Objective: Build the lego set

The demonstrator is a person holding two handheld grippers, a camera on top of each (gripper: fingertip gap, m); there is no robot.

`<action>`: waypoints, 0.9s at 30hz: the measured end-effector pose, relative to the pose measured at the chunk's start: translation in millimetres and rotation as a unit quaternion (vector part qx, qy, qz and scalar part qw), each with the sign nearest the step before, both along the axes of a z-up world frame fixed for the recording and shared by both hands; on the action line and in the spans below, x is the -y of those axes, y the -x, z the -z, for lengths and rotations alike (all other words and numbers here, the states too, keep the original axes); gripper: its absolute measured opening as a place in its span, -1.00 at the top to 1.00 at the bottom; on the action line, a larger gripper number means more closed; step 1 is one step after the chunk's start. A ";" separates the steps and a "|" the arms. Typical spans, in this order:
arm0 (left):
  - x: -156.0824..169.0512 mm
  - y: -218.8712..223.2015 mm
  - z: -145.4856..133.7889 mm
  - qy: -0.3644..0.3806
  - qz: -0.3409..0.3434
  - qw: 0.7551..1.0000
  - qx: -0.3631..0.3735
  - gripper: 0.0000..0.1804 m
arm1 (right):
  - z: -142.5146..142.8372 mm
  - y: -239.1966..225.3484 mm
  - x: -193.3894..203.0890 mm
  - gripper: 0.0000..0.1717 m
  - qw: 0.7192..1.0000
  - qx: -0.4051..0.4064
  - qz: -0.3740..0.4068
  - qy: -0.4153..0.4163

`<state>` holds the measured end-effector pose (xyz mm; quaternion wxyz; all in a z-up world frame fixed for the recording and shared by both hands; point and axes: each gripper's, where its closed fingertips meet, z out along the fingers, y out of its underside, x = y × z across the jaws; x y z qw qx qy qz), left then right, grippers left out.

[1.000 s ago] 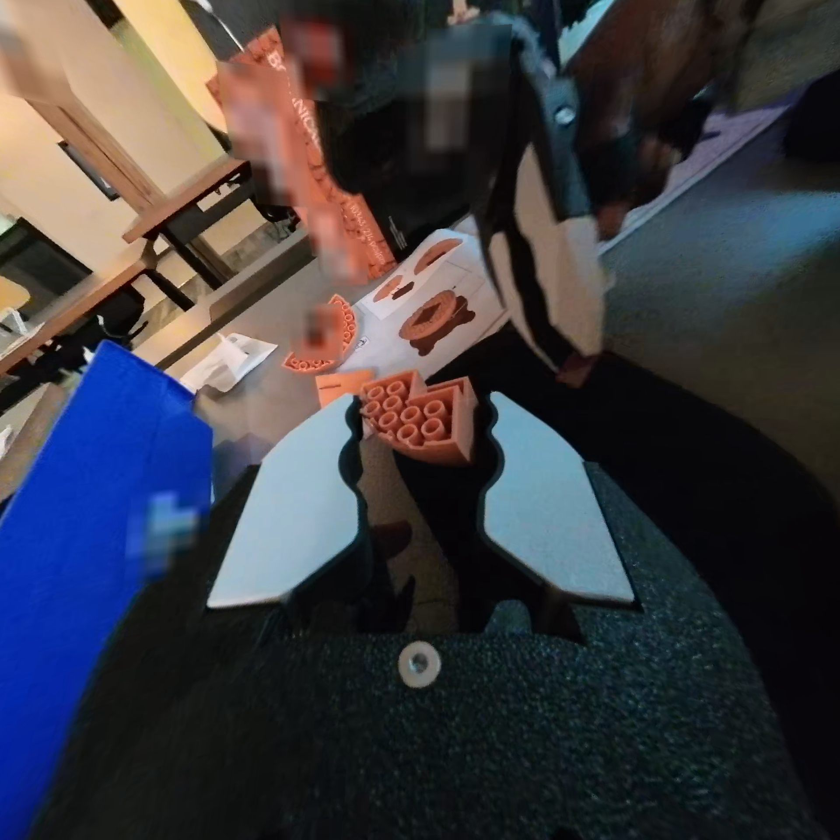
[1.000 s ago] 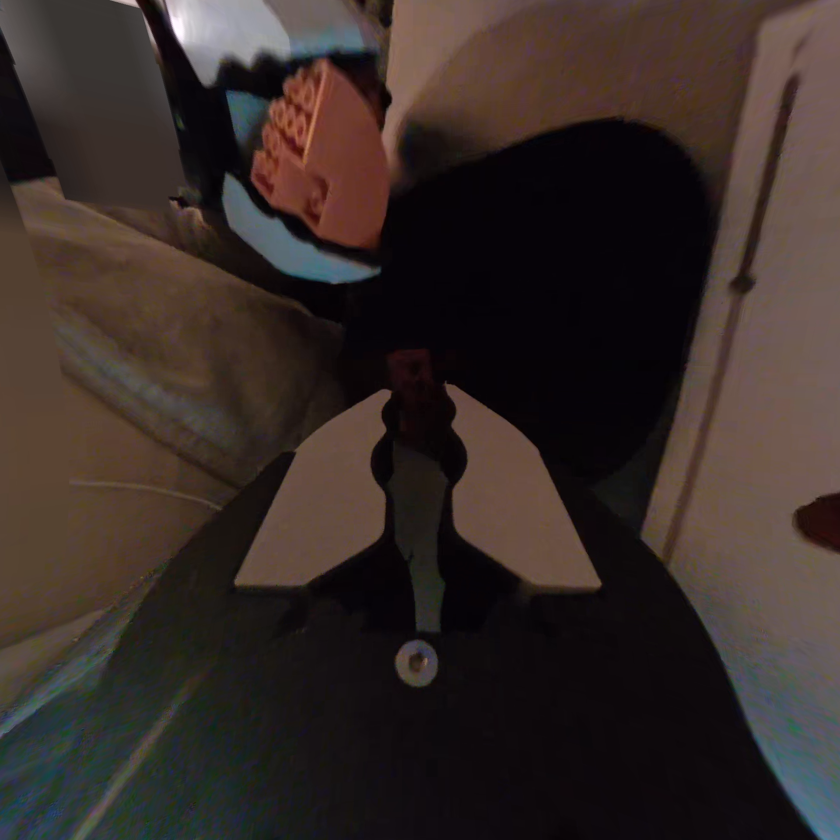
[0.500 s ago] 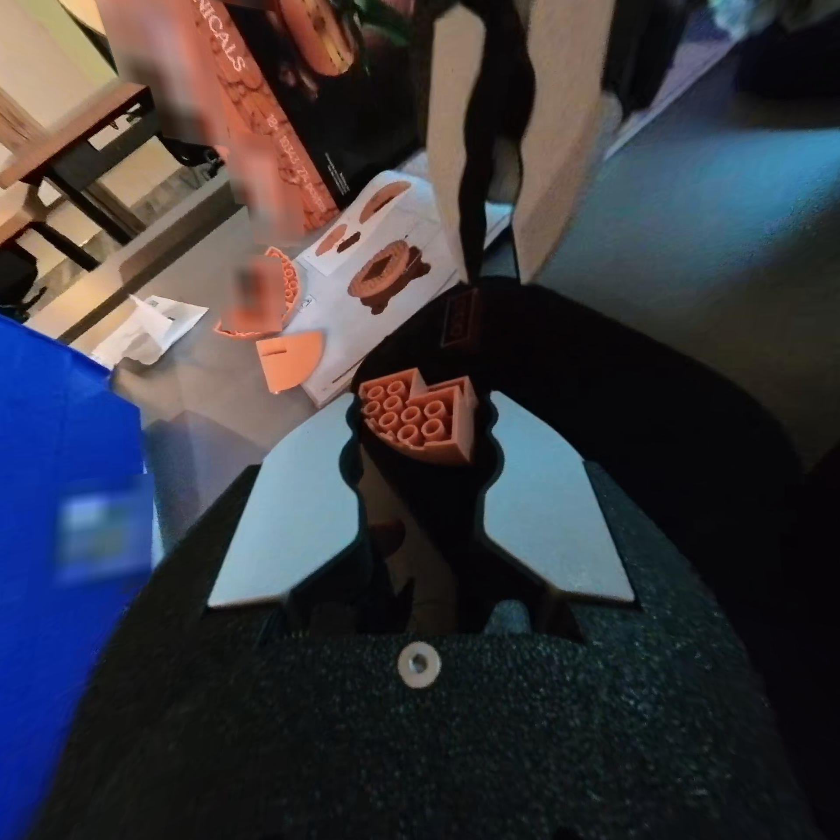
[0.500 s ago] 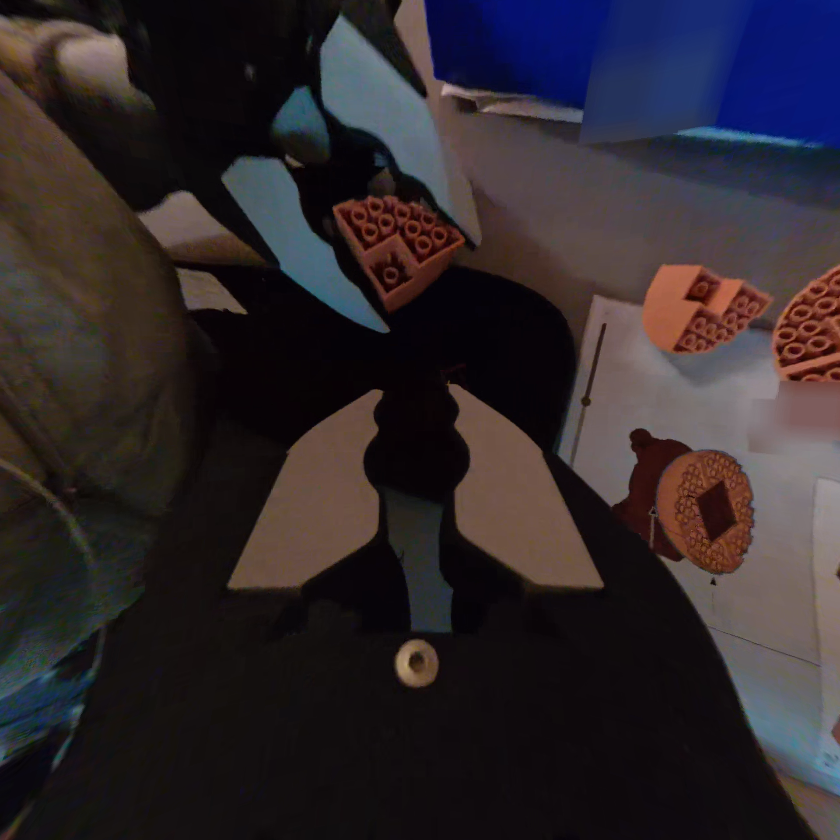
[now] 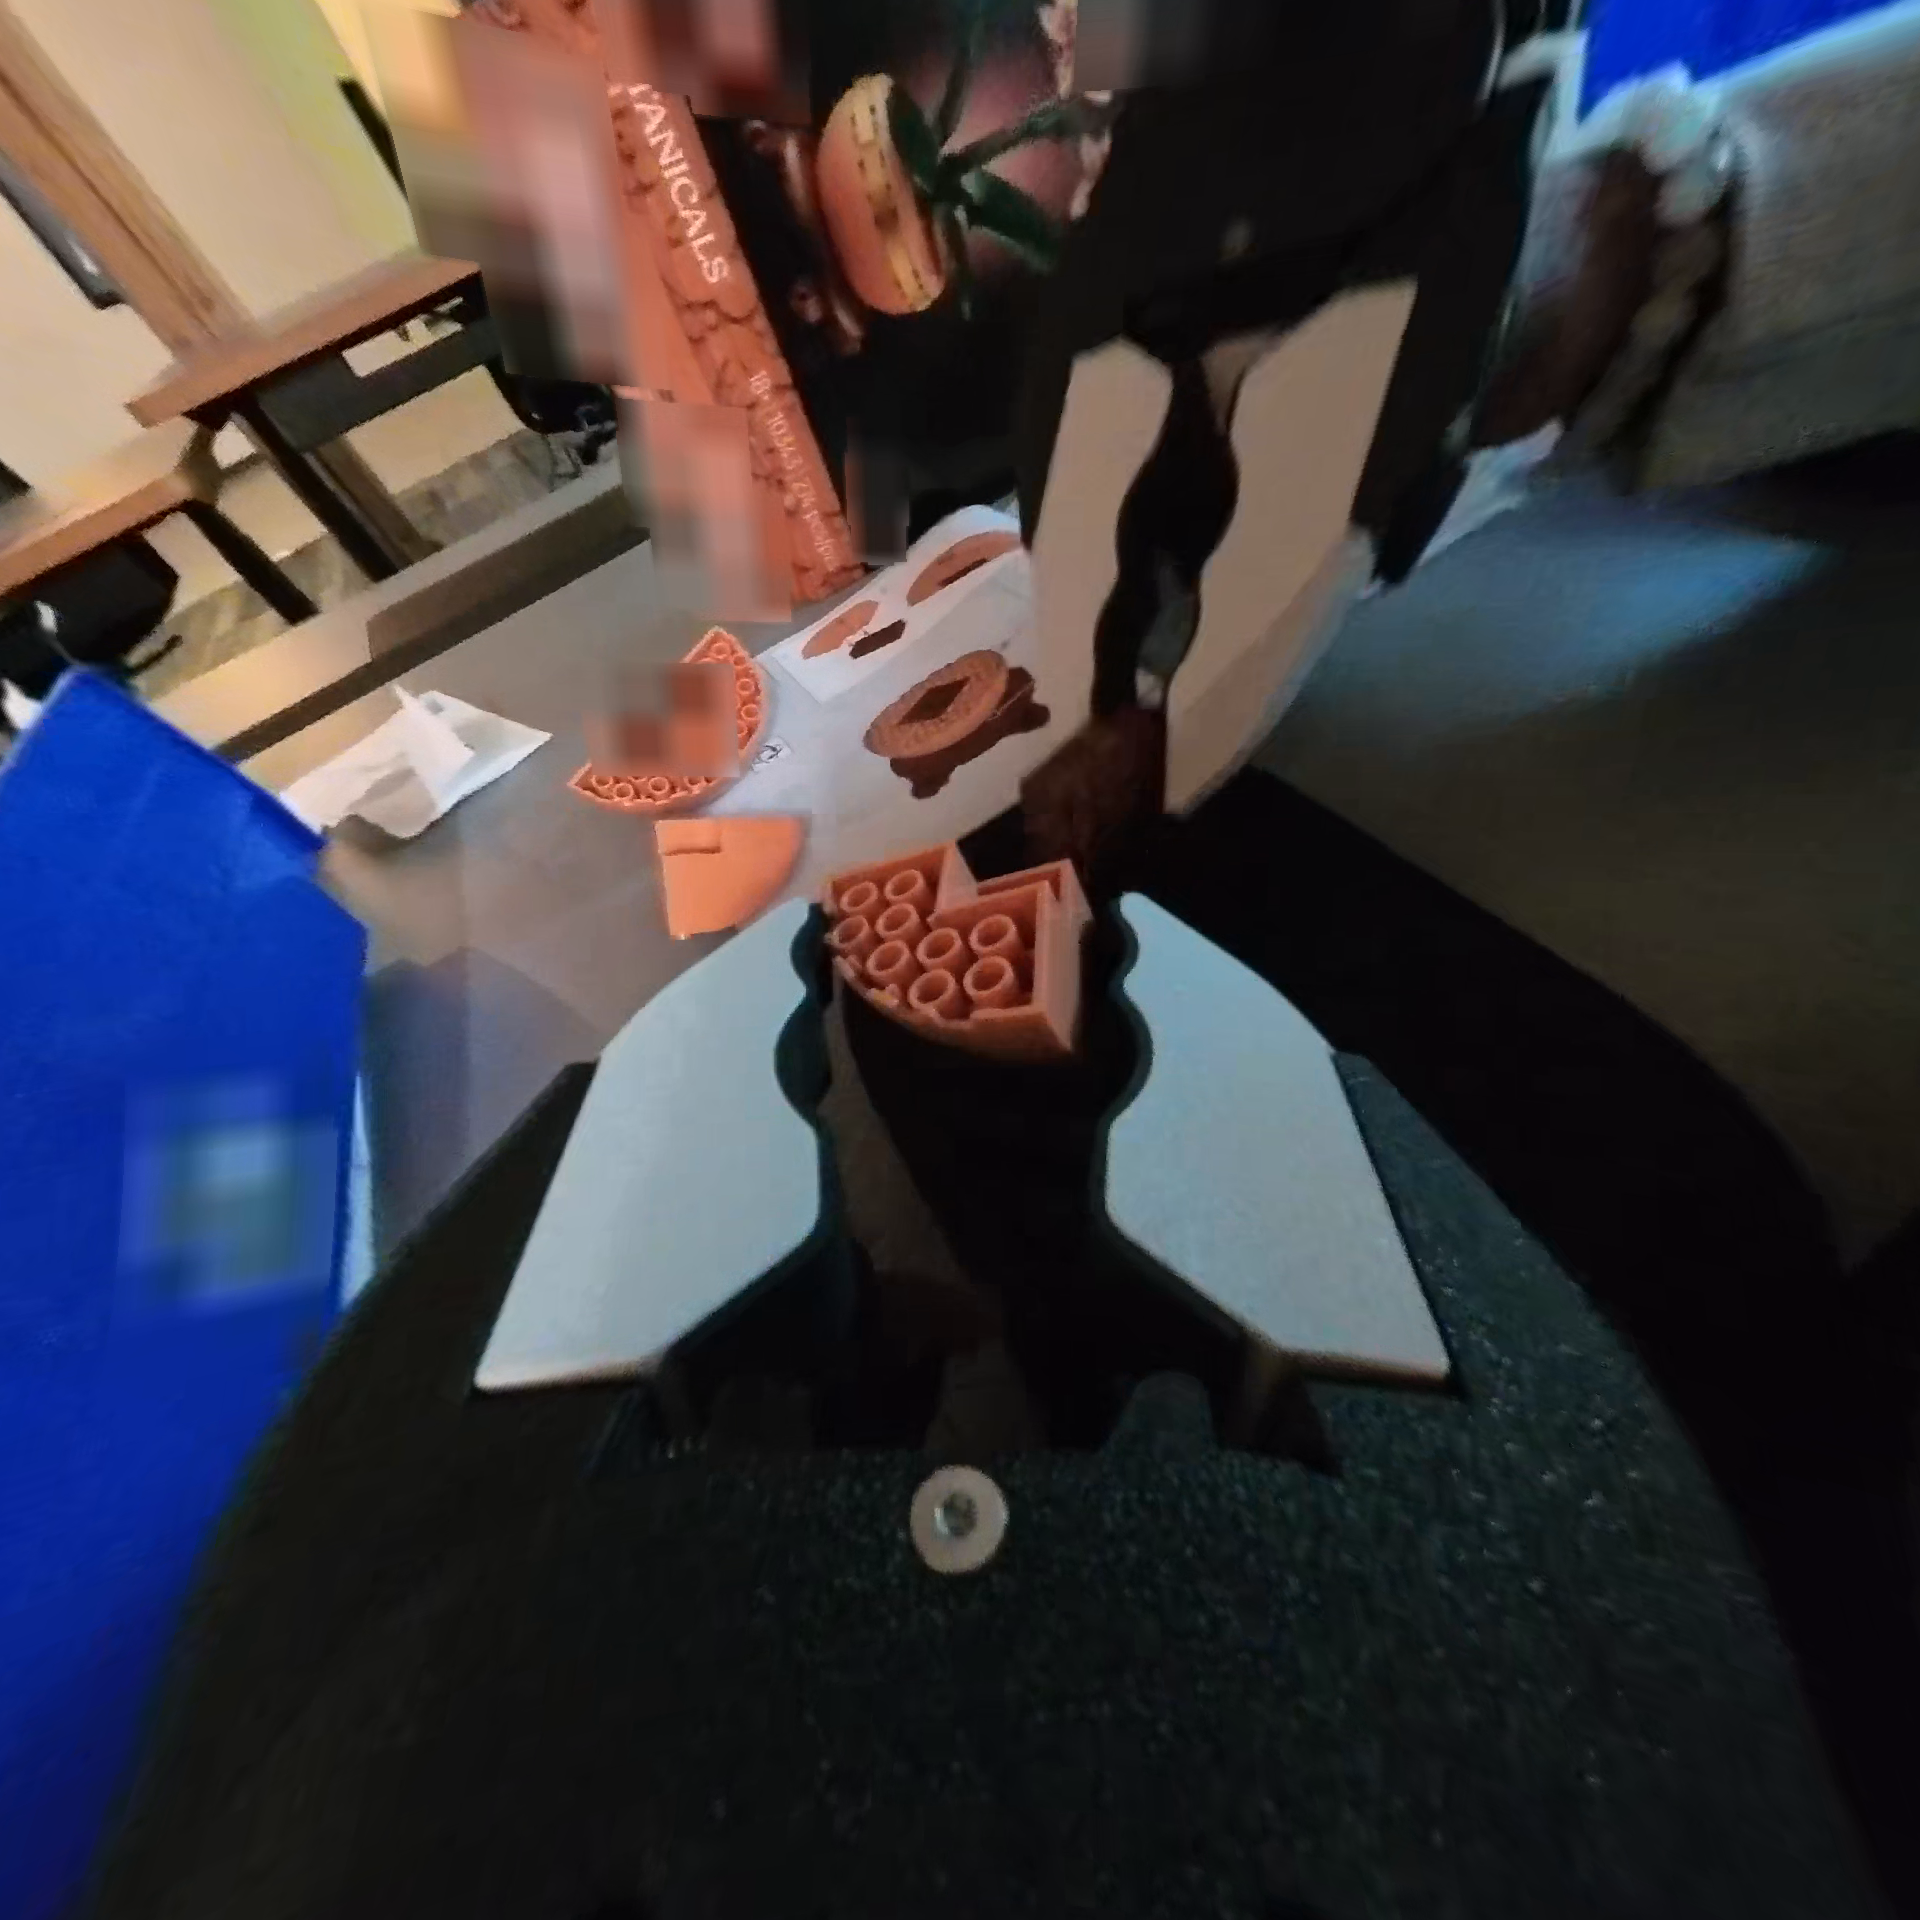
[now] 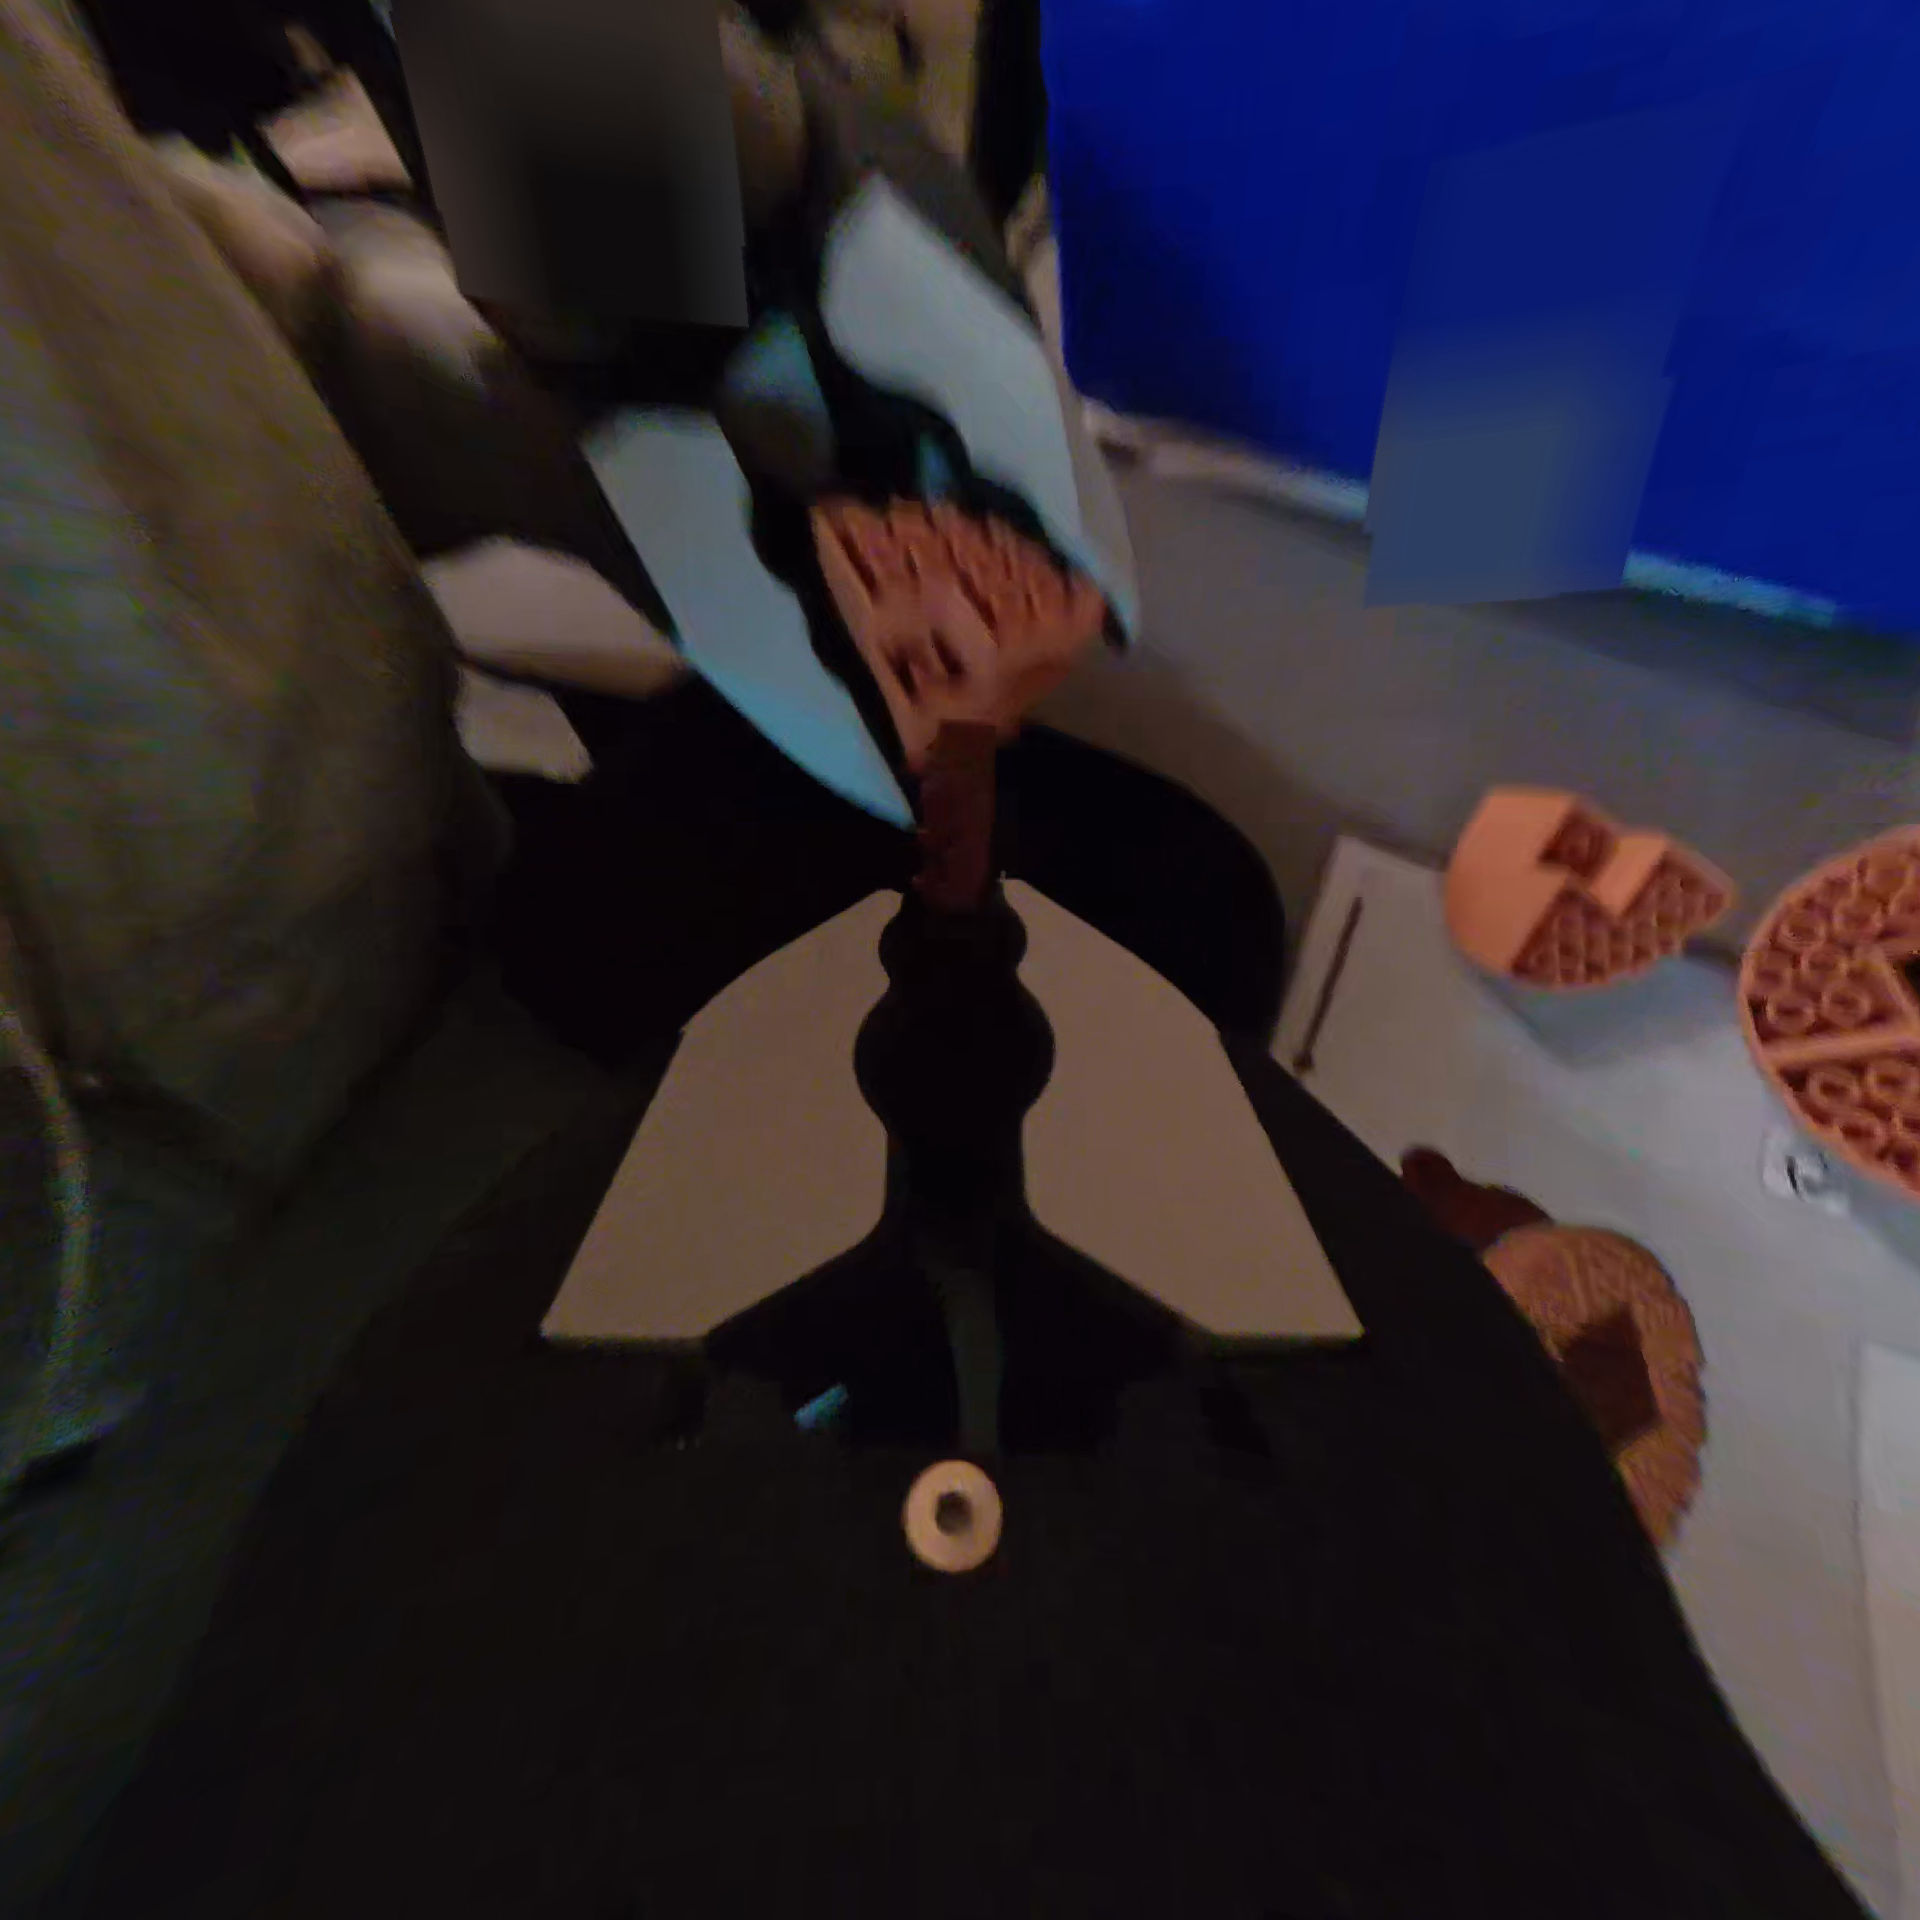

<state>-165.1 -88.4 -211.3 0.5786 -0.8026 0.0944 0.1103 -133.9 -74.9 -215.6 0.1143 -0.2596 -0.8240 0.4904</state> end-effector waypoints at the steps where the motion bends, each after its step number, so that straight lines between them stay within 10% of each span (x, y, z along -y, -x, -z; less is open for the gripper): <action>1: -0.9 -3.6 4.8 0.014 0.012 1.000 -0.023 0.45 | -9.5 -2.4 5.7 0.88 1.000 -0.021 -0.005 0.019; 10: -5.0 -19.0 25.5 0.063 0.084 0.987 -0.124 0.45 | 16.5 -10.1 13.9 0.88 0.997 0.029 -0.057 -0.048; 13: -5.0 -18.8 26.4 0.068 0.085 0.987 -0.119 0.44 | -0.2 -0.1 11.9 0.88 0.992 -0.097 -0.034 -0.074; 16: -5.5 -18.4 29.3 0.088 0.097 0.988 -0.077 0.44 | -11.1 4.8 7.6 0.88 0.917 -0.321 -0.024 -0.234; 21: 0.4 -24.5 33.1 0.123 0.156 0.980 0.008 0.44 | -5.1 7.7 5.5 0.88 0.815 -0.444 -0.017 -0.373; 27: 0.2 -23.8 34.7 0.124 0.152 0.981 -0.006 0.43 | -1.2 8.8 10.5 0.88 0.779 -0.477 -0.025 -0.407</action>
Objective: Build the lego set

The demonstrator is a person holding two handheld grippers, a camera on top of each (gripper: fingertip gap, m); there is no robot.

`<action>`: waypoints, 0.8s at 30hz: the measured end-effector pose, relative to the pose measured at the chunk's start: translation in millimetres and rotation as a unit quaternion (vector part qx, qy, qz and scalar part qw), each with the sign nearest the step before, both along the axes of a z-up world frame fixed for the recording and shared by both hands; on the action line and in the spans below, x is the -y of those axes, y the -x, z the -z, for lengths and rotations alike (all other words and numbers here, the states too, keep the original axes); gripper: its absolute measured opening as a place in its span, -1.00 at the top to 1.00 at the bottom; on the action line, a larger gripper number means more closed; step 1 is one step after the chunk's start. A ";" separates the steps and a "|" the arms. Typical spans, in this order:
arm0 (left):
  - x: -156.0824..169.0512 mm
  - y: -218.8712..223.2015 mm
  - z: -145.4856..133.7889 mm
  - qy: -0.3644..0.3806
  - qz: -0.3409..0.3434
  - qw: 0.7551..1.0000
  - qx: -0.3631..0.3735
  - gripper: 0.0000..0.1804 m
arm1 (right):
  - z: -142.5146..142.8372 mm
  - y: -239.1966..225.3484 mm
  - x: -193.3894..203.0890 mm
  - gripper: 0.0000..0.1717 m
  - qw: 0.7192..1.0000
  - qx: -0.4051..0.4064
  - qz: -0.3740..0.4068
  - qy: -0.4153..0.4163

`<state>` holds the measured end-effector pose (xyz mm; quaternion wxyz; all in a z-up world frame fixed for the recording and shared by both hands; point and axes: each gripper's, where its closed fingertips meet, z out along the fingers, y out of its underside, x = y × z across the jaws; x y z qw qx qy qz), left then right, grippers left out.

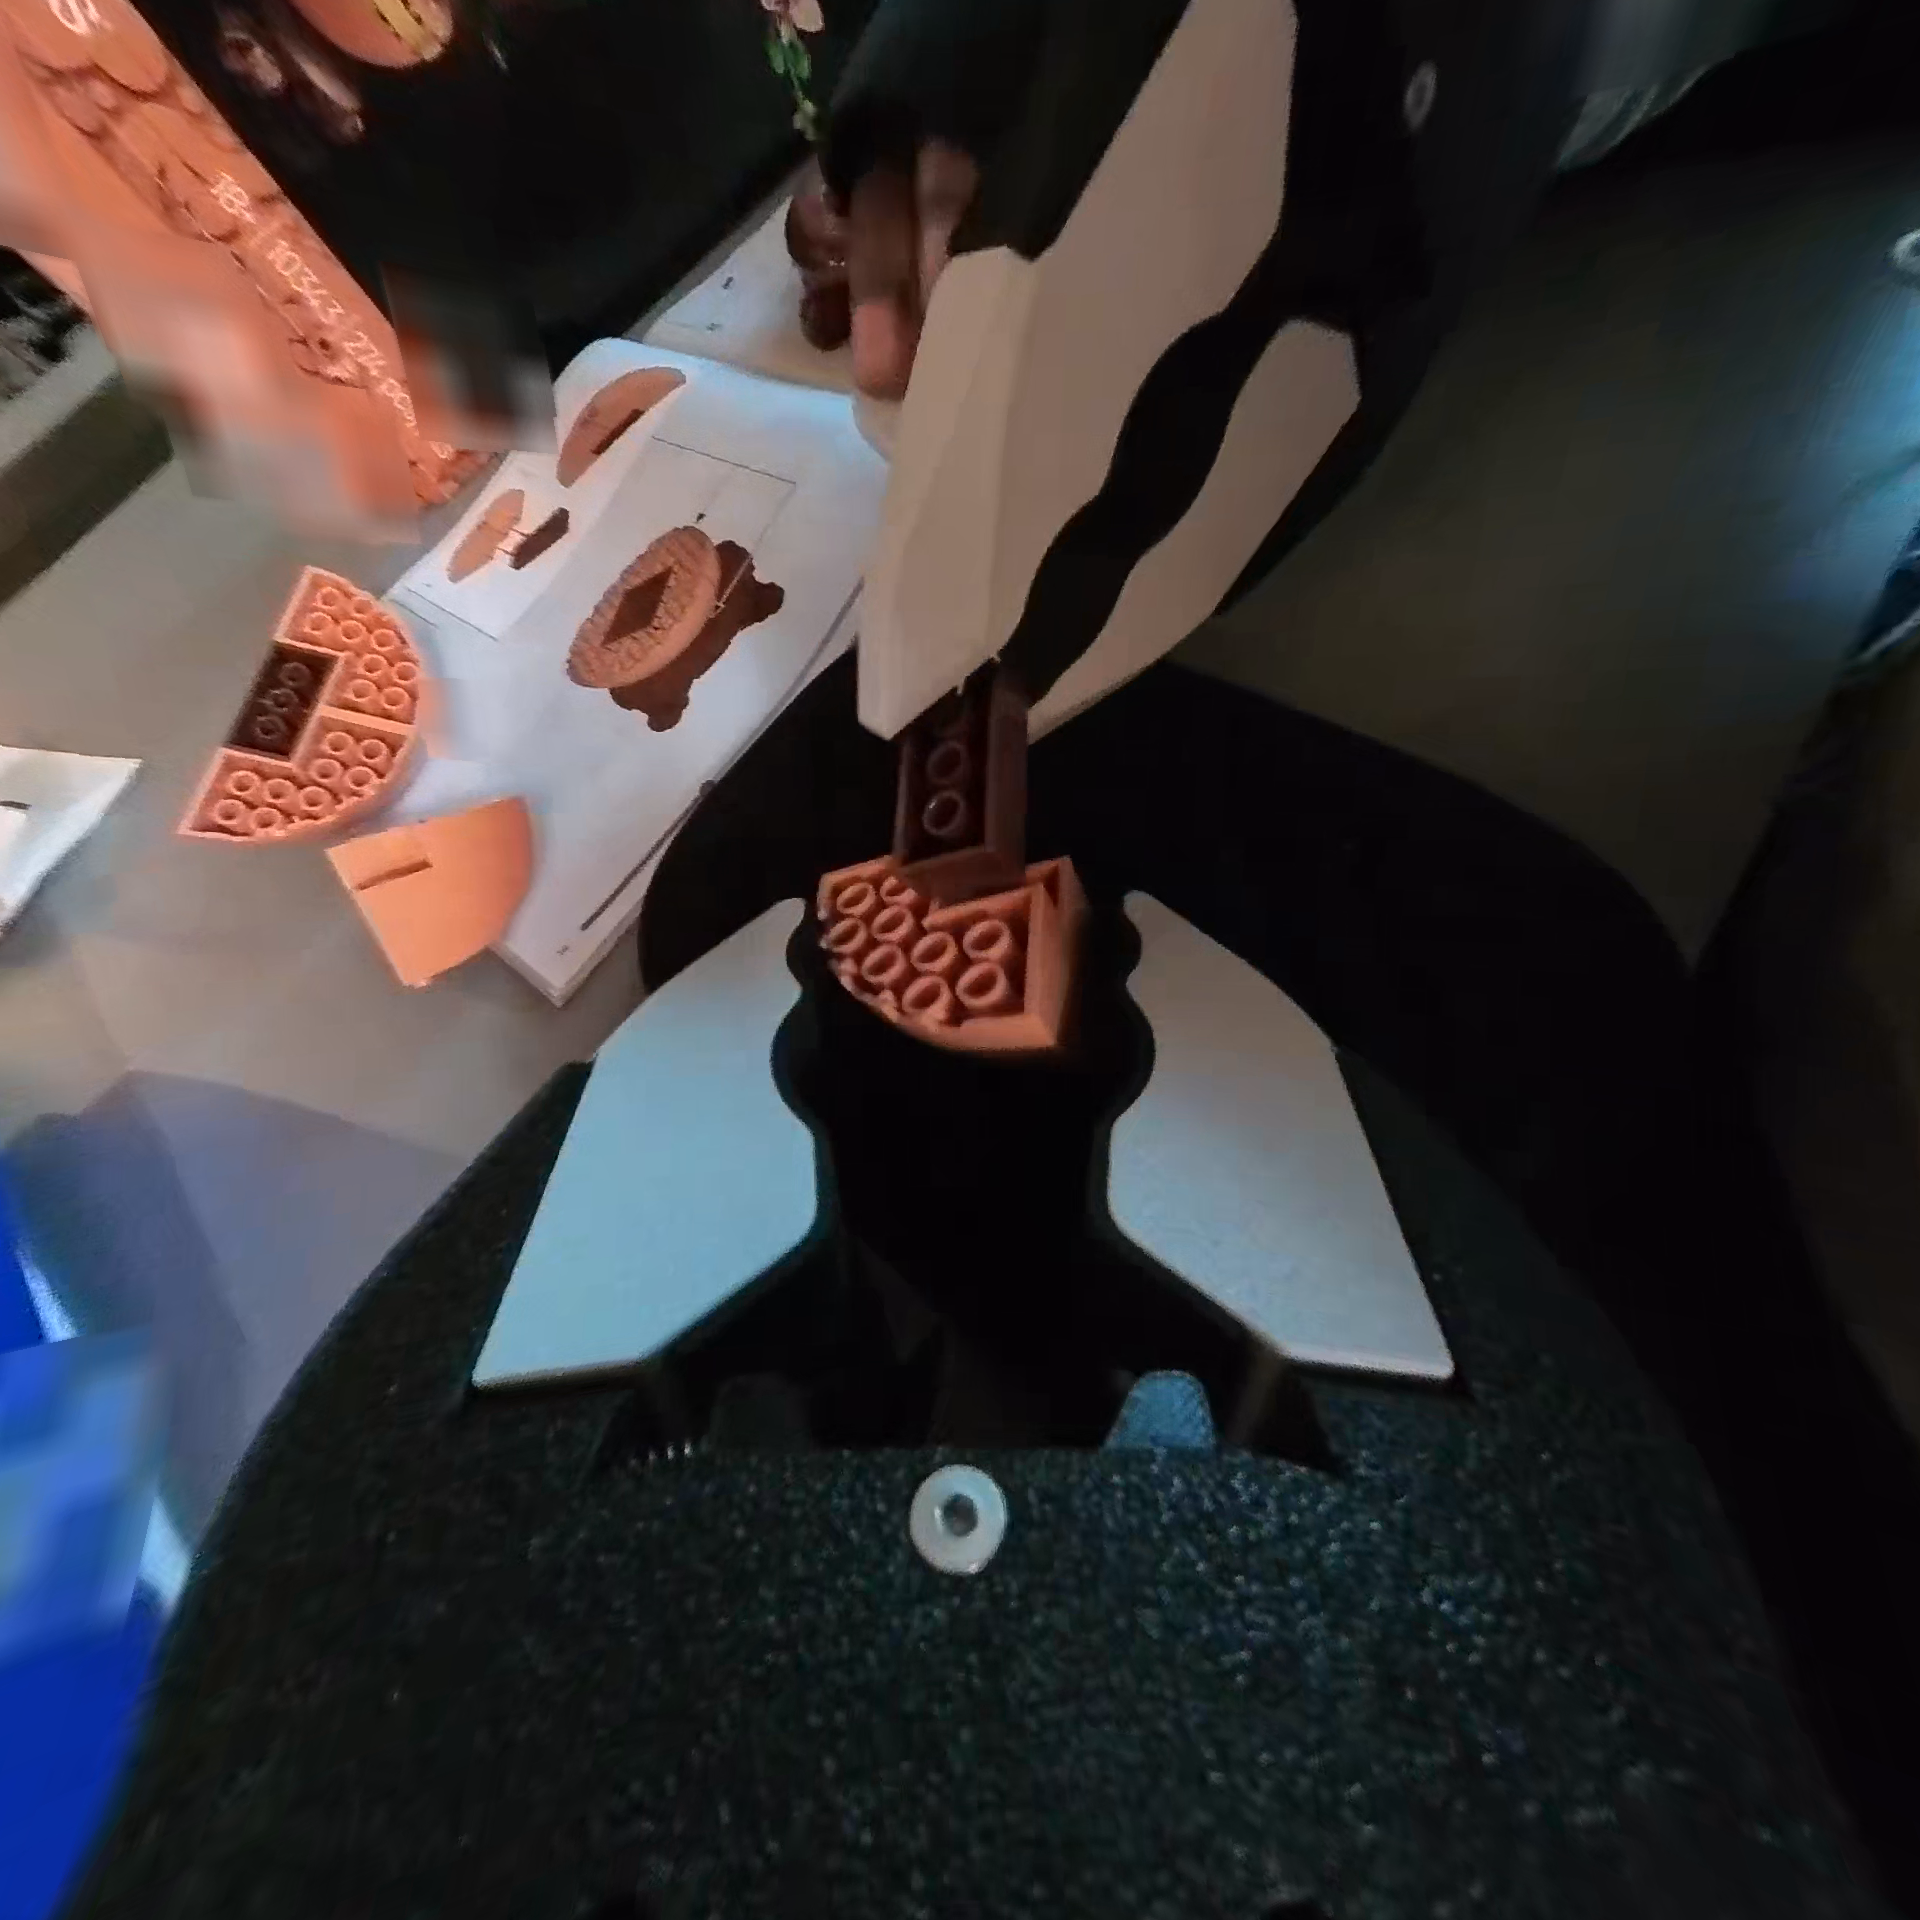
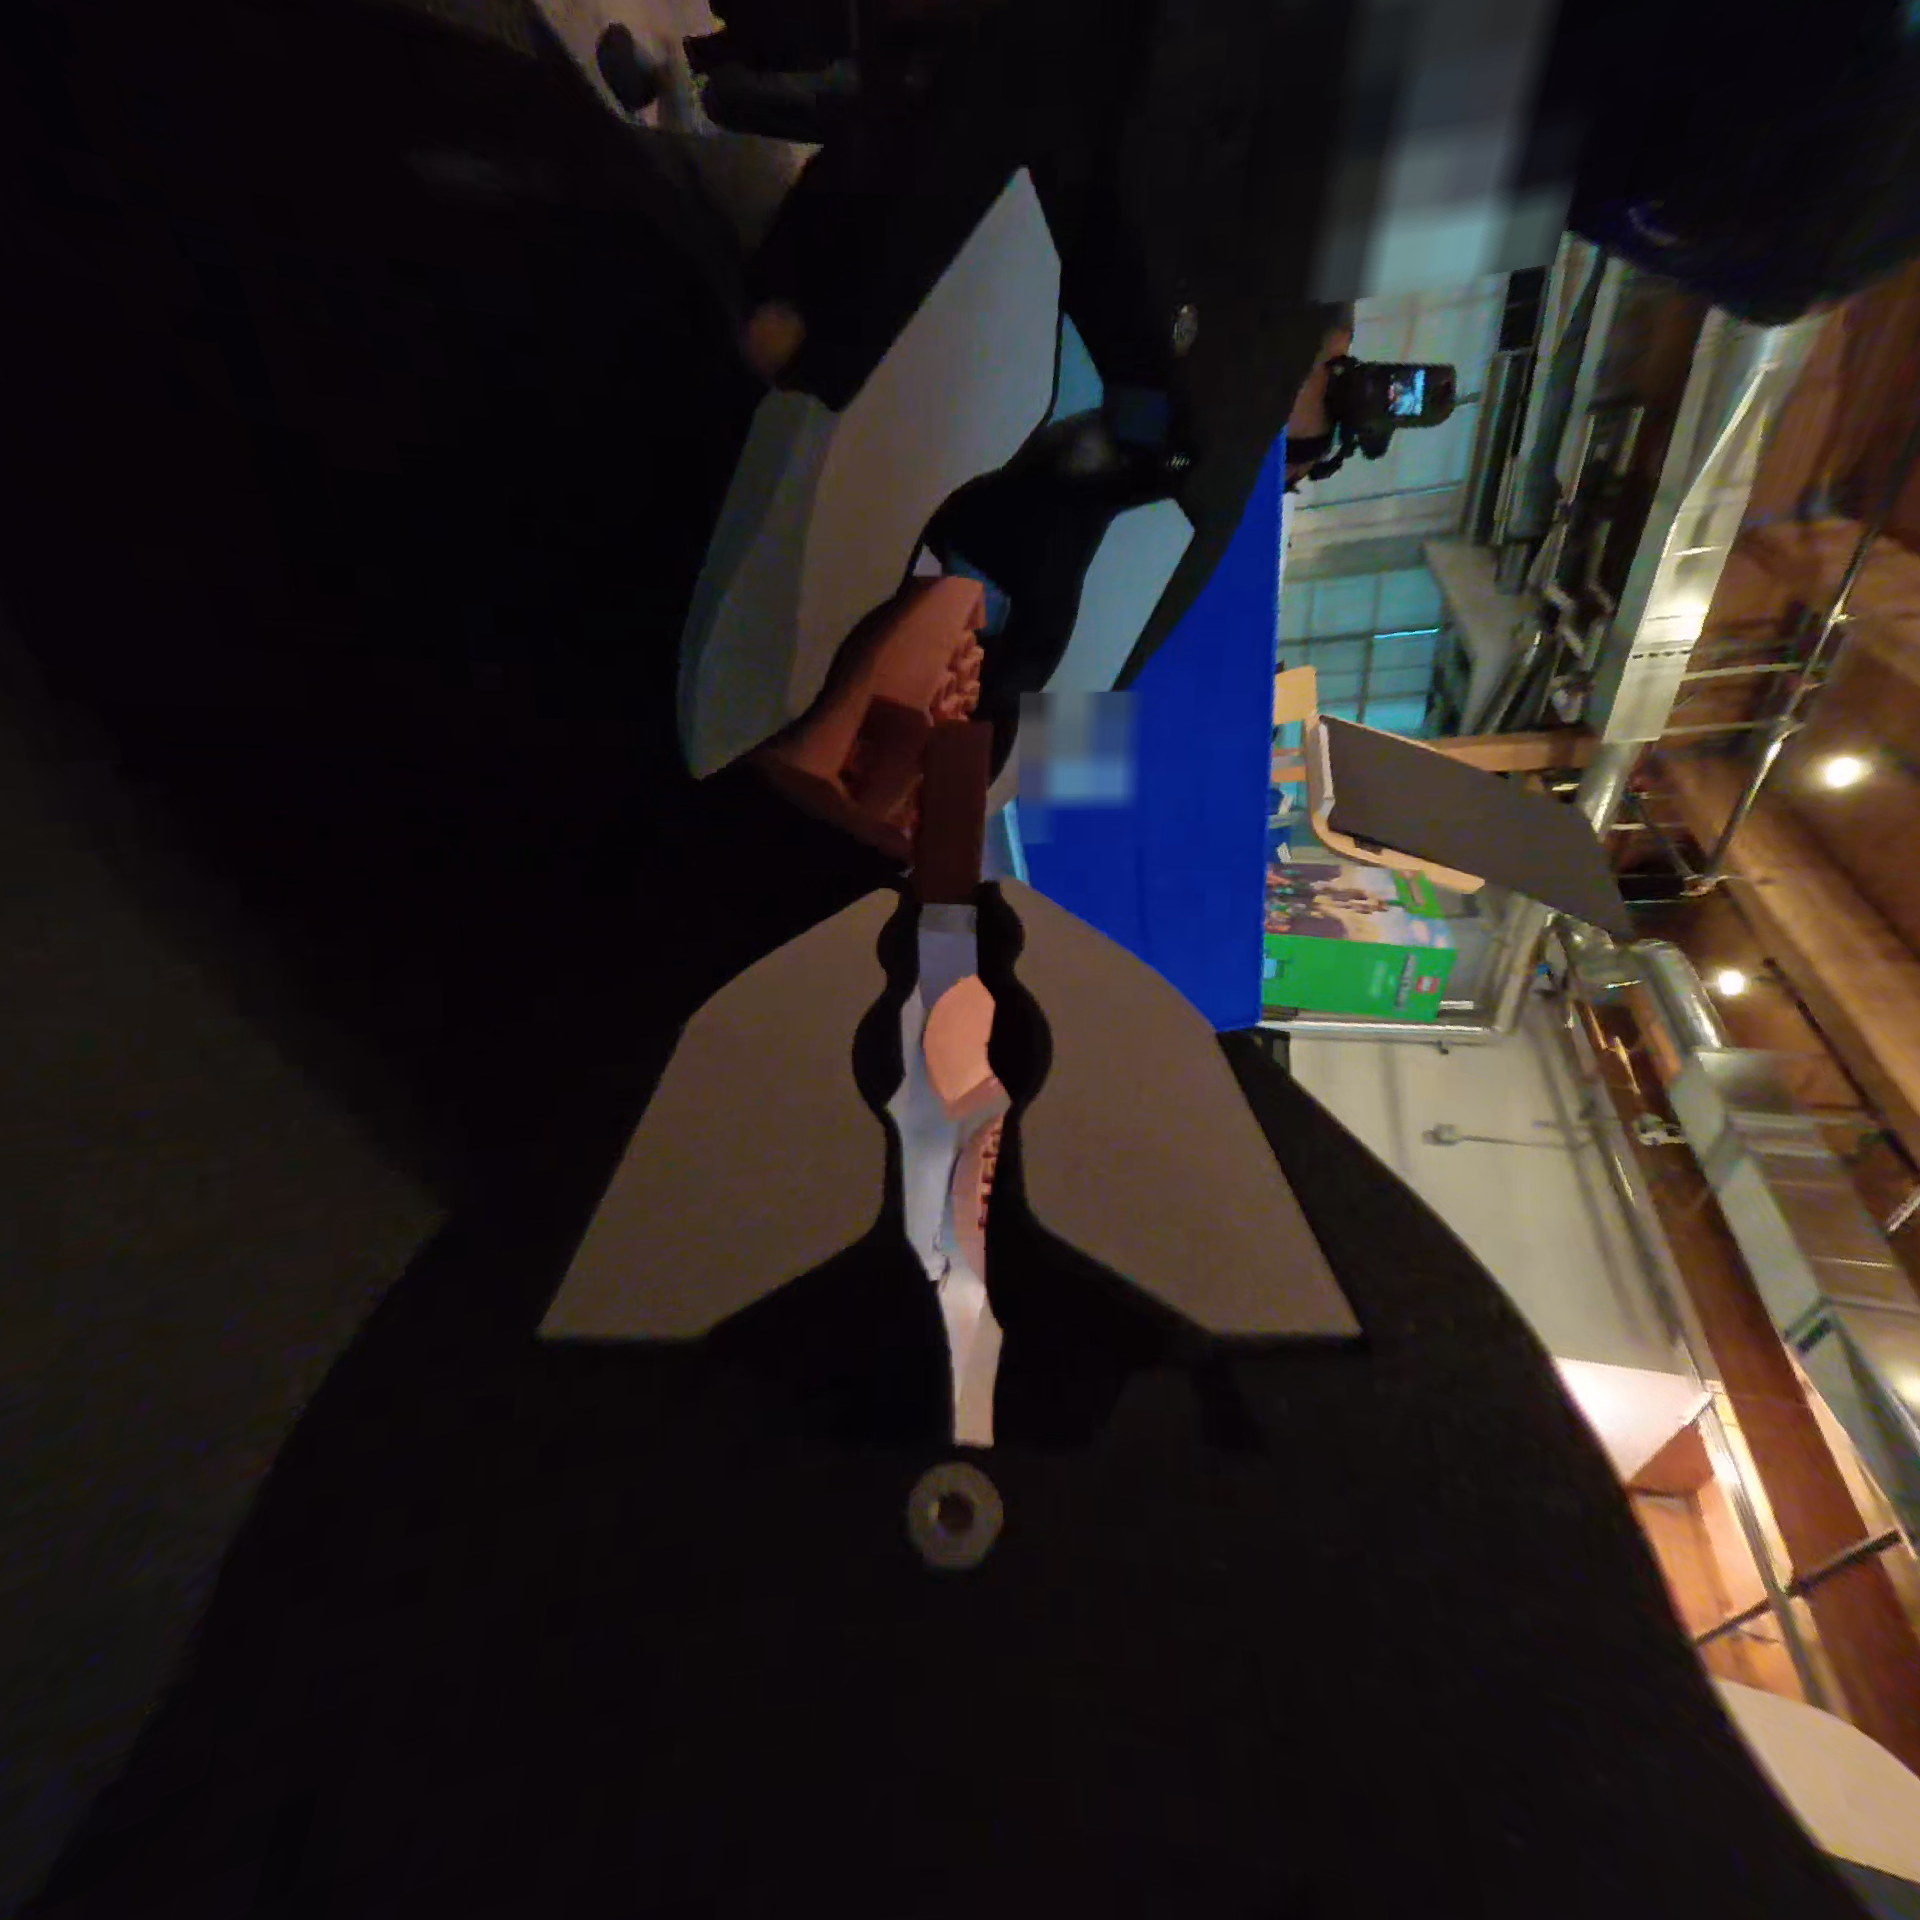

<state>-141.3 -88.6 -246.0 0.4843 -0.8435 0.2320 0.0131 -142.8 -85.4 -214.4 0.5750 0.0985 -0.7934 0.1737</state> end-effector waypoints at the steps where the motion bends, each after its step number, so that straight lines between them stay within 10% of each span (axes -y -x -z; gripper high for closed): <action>1: 0.0 0.4 -0.3 -0.005 -0.003 1.000 -0.009 0.42 | -0.7 -1.6 1.5 0.88 1.000 -0.004 -0.006 0.002; 24: 2.3 0.8 3.7 0.021 -0.049 0.998 0.022 0.45 | 7.0 -3.4 11.0 0.88 0.992 -0.061 -0.003 -0.108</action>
